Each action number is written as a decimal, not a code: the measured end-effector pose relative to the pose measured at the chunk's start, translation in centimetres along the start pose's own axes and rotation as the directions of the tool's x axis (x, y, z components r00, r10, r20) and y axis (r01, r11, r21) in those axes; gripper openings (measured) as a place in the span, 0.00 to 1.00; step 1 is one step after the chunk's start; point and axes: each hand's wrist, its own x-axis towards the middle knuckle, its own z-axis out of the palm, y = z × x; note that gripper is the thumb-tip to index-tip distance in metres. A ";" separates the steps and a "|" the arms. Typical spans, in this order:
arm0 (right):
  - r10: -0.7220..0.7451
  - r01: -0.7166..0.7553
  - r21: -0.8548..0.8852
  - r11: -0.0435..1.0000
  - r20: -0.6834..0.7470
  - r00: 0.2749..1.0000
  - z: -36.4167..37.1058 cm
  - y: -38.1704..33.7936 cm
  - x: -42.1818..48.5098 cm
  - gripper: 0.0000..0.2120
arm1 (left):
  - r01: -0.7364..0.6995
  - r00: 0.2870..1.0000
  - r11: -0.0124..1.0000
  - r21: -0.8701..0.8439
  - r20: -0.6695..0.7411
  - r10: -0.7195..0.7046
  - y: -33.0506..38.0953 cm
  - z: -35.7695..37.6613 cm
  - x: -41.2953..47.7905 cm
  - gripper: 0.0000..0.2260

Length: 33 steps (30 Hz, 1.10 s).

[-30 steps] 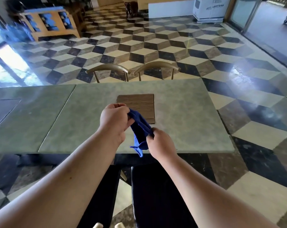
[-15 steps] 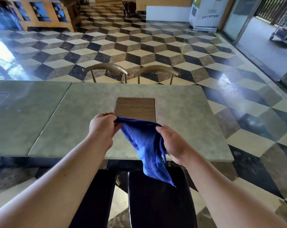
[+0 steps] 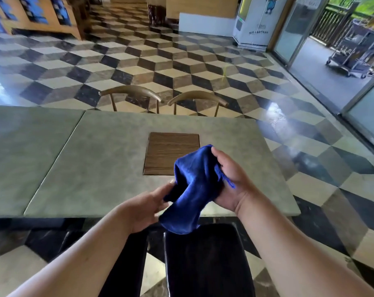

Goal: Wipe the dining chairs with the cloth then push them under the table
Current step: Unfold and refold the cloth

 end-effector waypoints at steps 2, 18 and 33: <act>-0.015 0.014 0.031 0.999 0.018 1.000 0.4 -0.2 0.0 0.24 | -0.031 0.996 0.999 -0.012 0.080 0.032 -0.2 0.5 0.4 0.34; 0.344 -0.381 -0.201 0.902 -0.196 0.918 -4.3 1.2 -0.3 0.20 | -0.249 0.959 0.952 -0.178 -0.186 0.216 4.0 -0.5 2.1 0.18; -0.051 0.032 0.149 0.988 0.125 0.991 -7.1 0.6 -0.9 0.20 | -0.192 0.914 0.981 0.006 -0.362 0.181 5.1 -1.5 0.7 0.13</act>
